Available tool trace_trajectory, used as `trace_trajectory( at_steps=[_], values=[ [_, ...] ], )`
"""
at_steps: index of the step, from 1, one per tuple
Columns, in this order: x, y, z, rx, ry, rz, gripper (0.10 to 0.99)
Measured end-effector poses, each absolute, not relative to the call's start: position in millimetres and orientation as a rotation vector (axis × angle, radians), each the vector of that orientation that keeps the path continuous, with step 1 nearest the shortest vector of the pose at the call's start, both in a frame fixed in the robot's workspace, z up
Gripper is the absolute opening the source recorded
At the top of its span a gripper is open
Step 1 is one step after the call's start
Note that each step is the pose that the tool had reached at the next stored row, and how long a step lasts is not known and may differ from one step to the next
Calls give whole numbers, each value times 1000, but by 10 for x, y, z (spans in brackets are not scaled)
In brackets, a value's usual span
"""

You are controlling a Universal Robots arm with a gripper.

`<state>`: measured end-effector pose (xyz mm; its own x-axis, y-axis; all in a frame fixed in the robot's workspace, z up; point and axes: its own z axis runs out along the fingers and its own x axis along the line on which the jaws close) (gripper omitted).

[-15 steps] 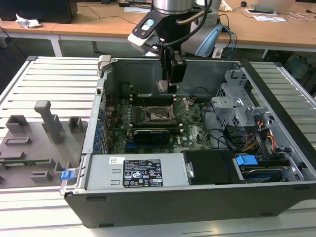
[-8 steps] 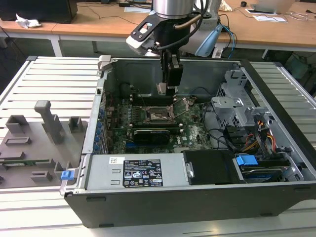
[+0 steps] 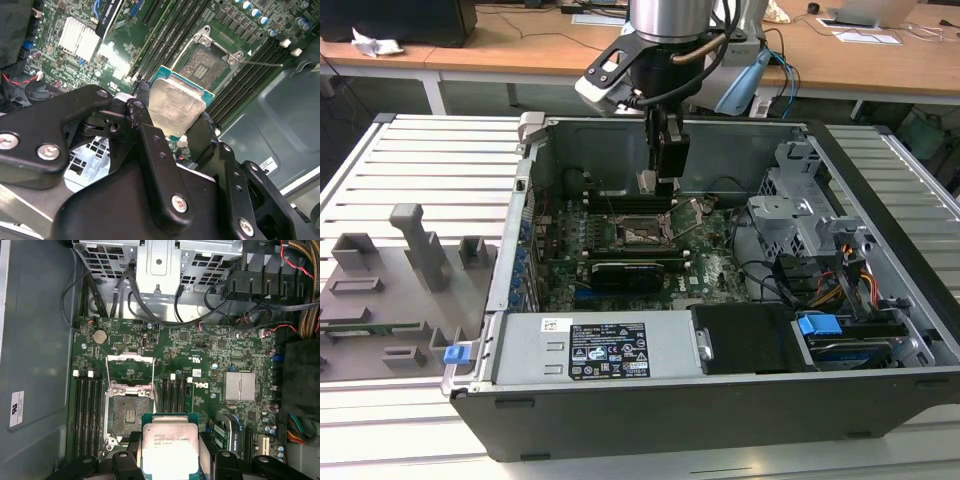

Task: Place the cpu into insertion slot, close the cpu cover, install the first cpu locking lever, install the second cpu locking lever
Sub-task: 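Place the cpu into insertion slot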

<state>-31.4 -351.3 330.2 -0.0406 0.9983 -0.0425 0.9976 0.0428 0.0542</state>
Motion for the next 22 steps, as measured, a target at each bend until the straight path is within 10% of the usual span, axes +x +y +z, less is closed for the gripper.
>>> trace_trajectory(
  at_steps=[22],
  values=[
    [-314, -3513, 3245, 2127, 2218, 15, 541]
  ],
)
